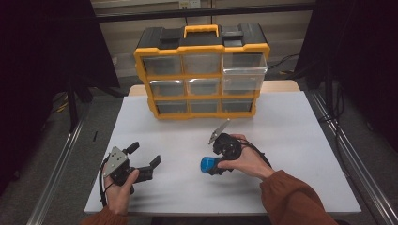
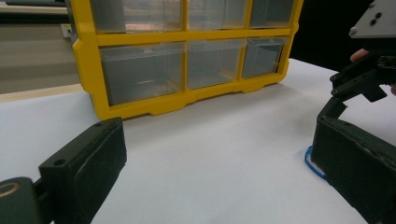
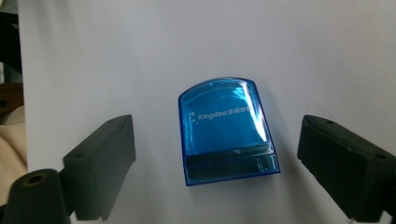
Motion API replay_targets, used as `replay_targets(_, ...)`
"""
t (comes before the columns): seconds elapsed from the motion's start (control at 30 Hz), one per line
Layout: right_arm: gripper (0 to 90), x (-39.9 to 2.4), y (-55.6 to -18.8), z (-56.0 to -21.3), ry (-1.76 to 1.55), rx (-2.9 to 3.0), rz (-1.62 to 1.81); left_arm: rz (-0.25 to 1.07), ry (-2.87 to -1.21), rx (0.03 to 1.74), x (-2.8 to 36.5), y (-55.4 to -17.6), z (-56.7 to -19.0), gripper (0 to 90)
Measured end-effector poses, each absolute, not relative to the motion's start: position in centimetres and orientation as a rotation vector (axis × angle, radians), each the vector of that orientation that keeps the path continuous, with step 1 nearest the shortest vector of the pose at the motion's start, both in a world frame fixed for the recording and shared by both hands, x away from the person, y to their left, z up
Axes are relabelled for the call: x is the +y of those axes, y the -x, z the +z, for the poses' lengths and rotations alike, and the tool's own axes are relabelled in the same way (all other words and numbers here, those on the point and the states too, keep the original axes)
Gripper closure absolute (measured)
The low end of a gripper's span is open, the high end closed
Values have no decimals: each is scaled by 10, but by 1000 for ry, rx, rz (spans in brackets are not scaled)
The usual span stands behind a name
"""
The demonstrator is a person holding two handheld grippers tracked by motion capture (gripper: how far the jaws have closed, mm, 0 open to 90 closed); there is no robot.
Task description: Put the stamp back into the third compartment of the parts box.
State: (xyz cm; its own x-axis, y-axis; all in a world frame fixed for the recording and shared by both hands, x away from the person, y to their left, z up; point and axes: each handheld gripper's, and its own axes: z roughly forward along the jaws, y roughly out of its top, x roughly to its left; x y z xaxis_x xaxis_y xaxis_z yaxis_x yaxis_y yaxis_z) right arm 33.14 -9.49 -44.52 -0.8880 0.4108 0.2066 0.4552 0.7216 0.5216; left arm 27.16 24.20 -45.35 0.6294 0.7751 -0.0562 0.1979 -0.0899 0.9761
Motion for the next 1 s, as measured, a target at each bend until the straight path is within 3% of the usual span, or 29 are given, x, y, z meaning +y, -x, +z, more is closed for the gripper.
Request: replay_targets(1.0,376,-87,-340,-460,646,-2887,-733,573,-1627,820,241,-271,-454,38)
